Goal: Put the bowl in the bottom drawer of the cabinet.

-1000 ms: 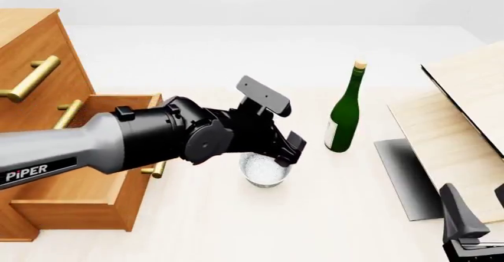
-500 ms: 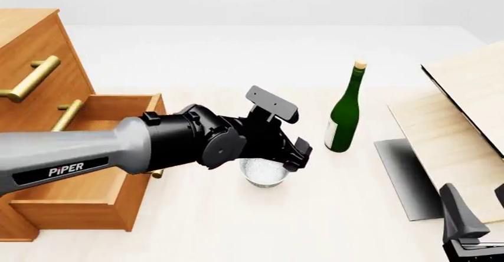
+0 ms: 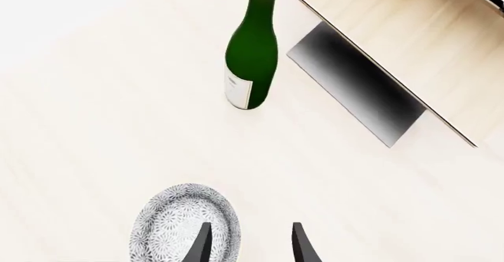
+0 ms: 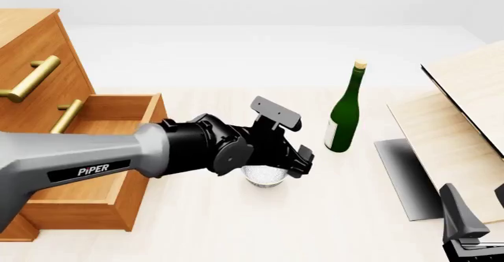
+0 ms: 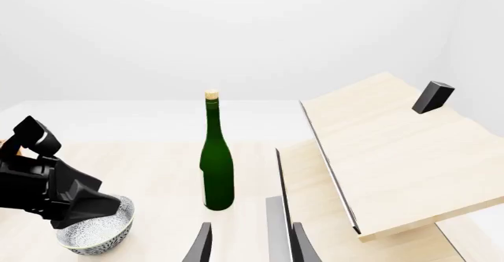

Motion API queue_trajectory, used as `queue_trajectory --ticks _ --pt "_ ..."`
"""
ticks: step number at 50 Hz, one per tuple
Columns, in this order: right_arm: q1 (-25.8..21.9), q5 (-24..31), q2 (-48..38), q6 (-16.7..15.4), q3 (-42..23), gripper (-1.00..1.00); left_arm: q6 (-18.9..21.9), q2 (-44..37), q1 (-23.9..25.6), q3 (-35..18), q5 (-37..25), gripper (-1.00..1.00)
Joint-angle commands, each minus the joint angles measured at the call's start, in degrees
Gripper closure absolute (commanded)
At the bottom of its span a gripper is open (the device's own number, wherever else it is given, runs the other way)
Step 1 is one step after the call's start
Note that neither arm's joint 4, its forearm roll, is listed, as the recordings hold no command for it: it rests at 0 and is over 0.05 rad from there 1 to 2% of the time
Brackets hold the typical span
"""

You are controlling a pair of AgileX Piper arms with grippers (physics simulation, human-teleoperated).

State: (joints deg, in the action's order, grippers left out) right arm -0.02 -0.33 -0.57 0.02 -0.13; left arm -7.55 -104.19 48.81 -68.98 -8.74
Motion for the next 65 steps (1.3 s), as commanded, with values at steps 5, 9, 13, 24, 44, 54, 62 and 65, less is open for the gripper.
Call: queue_trajectory --ticks 5,9,13,24,44,54,62,65 --pt "0.01 0.0 0.0 -0.01 0.0 -1.0 -0.52 -2.54 -1.37 -0.14 0.48 -1.0" --pt "-0.01 0.0 0.0 0.0 0.0 -1.0 -0.41 -3.15 -1.53 -0.61 0.4 -1.0" --pt "-0.02 0.0 -0.01 0.0 0.0 -1.0 -0.53 -3.68 -1.75 -0.67 0.53 -1.0" --pt "-0.04 0.0 -0.04 0.0 0.0 -1.0 -1.8 -4.71 -1.65 0.08 2.3 -1.0" --pt "0.0 0.0 0.0 0.0 0.0 -1.0 -3.44 -6.41 -1.81 1.16 4.81 -1.0" --pt "0.0 0.0 0.0 0.0 0.0 -1.0 -3.74 -7.26 -1.81 0.78 4.92 -1.0" --pt "0.0 0.0 0.0 0.0 0.0 -1.0 -4.16 -7.72 -1.78 0.65 5.18 -1.0" --pt "0.0 0.0 0.0 0.0 0.0 -1.0 -4.6 -8.07 -1.45 0.77 5.58 -1.0"
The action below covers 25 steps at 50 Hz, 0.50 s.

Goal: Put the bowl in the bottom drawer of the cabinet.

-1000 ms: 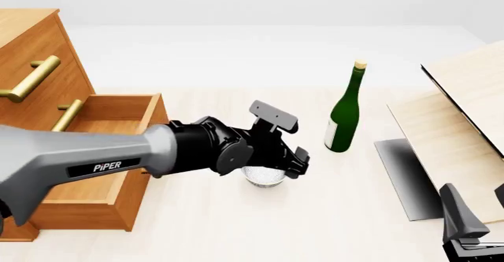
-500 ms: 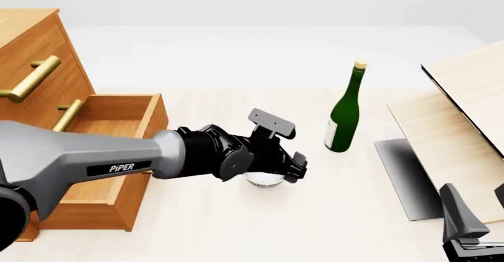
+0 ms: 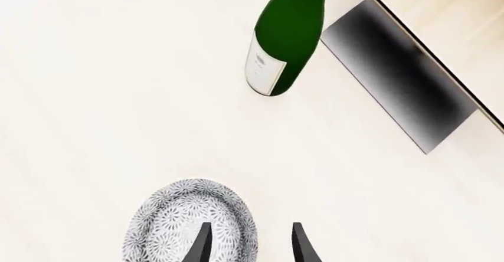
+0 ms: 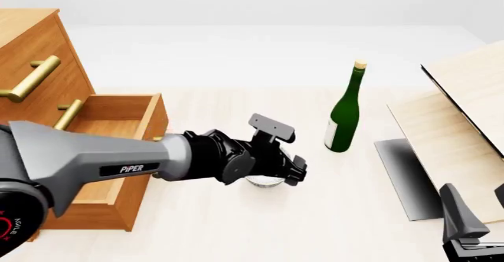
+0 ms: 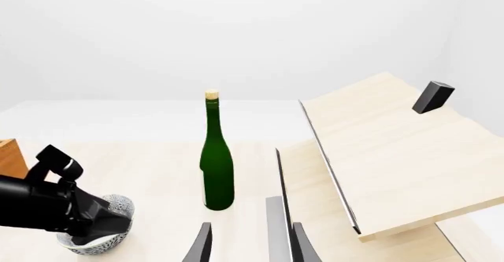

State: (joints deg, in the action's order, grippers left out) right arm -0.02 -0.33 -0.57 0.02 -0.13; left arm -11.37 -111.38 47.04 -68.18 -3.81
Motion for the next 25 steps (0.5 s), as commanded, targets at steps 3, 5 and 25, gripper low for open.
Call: queue_trajectory --ticks 3,5,25 --pt "0.0 0.0 0.0 0.0 0.0 -1.0 -1.07 -1.19 0.5 0.02 0.85 -1.0" --pt "0.0 0.0 0.0 0.0 0.0 -1.0 -1.25 -1.35 0.57 0.12 1.09 -1.0" --pt "0.0 0.0 0.0 0.0 0.0 -1.0 -2.64 -3.46 0.7 0.38 1.86 -1.0"
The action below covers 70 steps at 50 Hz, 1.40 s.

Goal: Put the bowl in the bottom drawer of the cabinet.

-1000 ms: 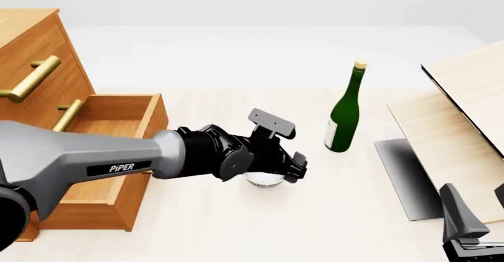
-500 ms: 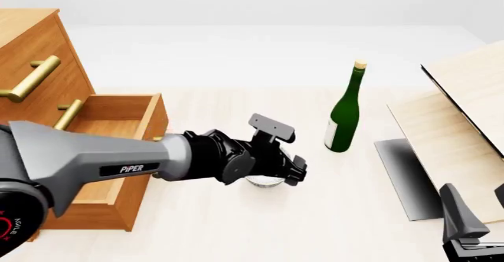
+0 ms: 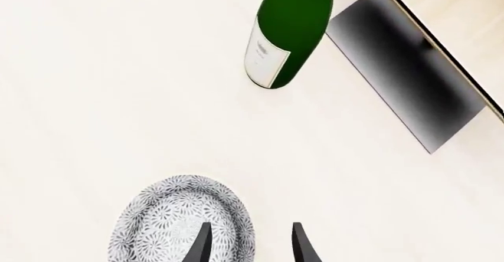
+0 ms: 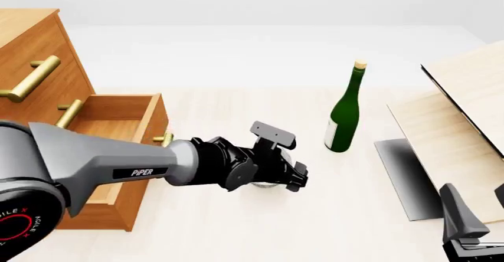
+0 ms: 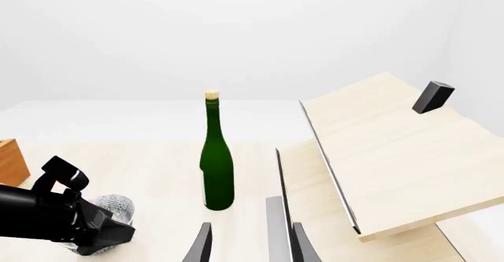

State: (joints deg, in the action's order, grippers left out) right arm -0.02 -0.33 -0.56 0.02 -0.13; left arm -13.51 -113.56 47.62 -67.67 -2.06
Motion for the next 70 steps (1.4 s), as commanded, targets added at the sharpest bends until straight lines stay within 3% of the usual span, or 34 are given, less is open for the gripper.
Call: queue_trajectory --ticks 1,70 --pt "0.0 0.0 0.0 0.0 0.0 -1.0 -0.5 -1.28 0.12 -0.14 0.11 -1.0" --pt "0.0 0.0 0.0 0.0 0.0 -1.0 -3.01 -4.93 0.26 -0.64 1.9 -1.0"
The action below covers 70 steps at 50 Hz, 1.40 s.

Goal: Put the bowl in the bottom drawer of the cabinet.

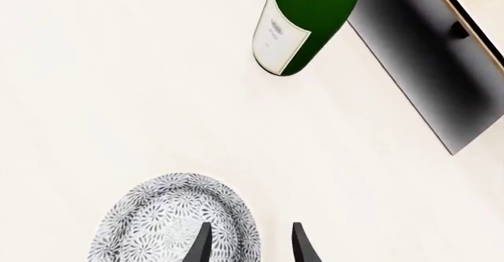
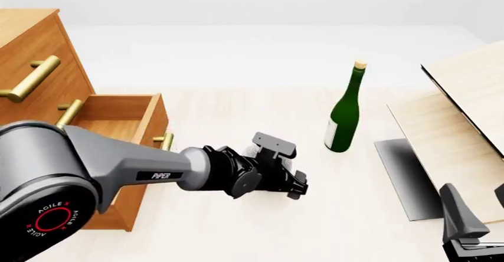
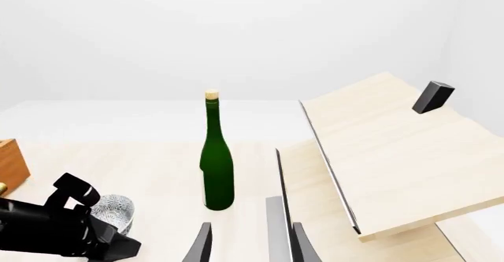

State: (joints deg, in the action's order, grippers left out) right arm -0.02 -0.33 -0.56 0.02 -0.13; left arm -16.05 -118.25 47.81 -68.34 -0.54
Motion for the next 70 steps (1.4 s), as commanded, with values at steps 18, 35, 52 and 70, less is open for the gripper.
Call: queue_trajectory --ticks 18,35,52,70 --pt "0.0 0.0 0.0 0.0 0.0 -1.0 -0.8 -0.17 0.17 0.44 1.06 1.0" --pt "0.0 0.0 0.0 0.0 0.0 -1.0 -0.3 2.75 -1.75 3.06 3.89 1.0" --pt "0.0 0.0 0.0 0.0 0.0 -1.0 0.74 8.99 -2.61 4.38 4.69 1.0" --pt "0.0 0.0 0.0 0.0 0.0 -1.0 2.35 14.77 -4.58 6.47 4.56 1.0"
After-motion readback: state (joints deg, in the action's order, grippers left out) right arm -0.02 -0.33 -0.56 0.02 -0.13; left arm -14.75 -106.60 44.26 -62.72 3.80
